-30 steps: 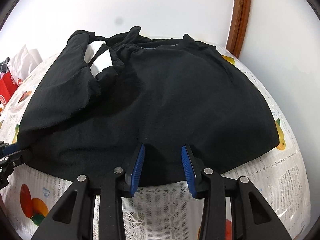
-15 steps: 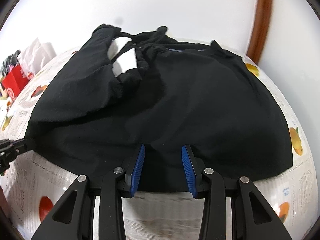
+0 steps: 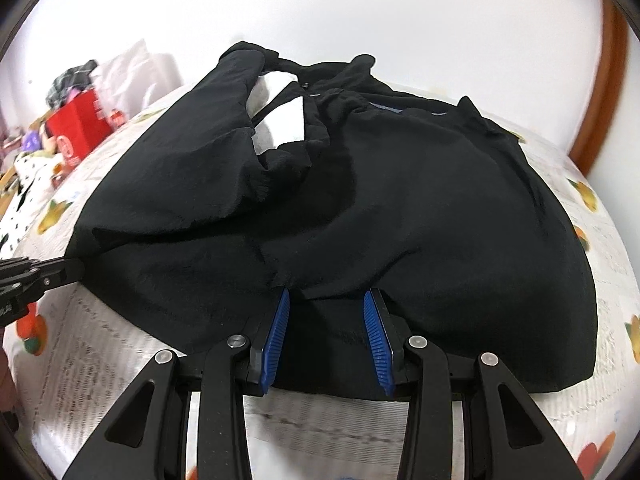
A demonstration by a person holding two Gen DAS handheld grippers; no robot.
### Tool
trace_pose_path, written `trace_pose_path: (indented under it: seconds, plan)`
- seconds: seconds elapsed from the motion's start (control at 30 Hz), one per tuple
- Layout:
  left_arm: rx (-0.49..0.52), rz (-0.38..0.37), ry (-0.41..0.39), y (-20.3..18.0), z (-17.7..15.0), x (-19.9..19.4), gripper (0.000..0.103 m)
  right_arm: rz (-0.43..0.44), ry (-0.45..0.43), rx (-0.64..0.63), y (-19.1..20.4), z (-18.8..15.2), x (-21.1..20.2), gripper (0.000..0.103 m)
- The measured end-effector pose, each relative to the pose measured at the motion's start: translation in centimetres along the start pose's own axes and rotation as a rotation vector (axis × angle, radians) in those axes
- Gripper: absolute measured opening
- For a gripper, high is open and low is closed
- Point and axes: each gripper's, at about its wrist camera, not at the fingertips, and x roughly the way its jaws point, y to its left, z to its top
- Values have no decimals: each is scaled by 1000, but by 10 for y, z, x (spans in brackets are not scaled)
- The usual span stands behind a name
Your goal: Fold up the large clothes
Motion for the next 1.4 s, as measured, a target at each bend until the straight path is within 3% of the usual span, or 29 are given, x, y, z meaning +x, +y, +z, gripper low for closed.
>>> trace_pose_path:
  seconds: [0.1, 0.17, 0.2, 0.27, 0.3, 0.33, 0.37, 0.57, 0.7, 0.8, 0.87, 0.93, 1.0, 1.2, 1.3, 1.4]
  plan:
    - [9, 4, 4, 3, -4, -5, 6, 28, 16, -8, 4, 0, -6, 41]
    - [2, -17, 6, 3, -6, -6, 6, 60, 22, -10, -2, 3, -15, 46]
    - [-3, -28, 5, 4, -7, -7, 9, 70, 10, -3, -3, 6, -20, 54]
    - [-13, -47, -2, 12, -7, -9, 23, 103, -33, 12, -7, 16, -32, 72]
    - [-13, -65, -9, 11, -7, -11, 42, 123, -51, 17, -8, 21, -35, 80]
    - [-9, -73, -15, 13, -6, -16, 61, 143, -62, 21, -7, 28, -36, 81]
    - [-1, -70, -24, 8, -1, -13, 64, 162, -63, 26, -6, 35, -35, 81]
    - [25, -56, 6, -5, 17, 13, 68, 217, -31, 69, 5, 63, -3, 82]
    - [87, 1, 7, -20, 22, 25, 79, 270, 20, 106, 7, 72, 23, 82]
    - [160, 62, 14, -33, 20, 30, 82, 313, 37, 119, 12, 75, 39, 81]
    - [200, 105, 26, -41, 19, 35, 83, 336, 35, 109, 17, 75, 43, 66]
    - [220, 133, 32, -45, 19, 37, 86, 368, 32, 82, 23, 77, 40, 33]
    - [216, 130, 33, -44, 19, 37, 86, 372, -15, 55, 25, 79, 28, 12]
    - [221, 147, 34, -44, 20, 37, 86, 407, -286, 113, -4, 77, -50, 8]
    - [225, 152, 34, -45, 21, 39, 86, 344, -401, 135, -25, 60, -83, 7]
    - [224, 151, 35, -45, 23, 40, 86, 268, -446, 185, -44, 39, -94, 8]
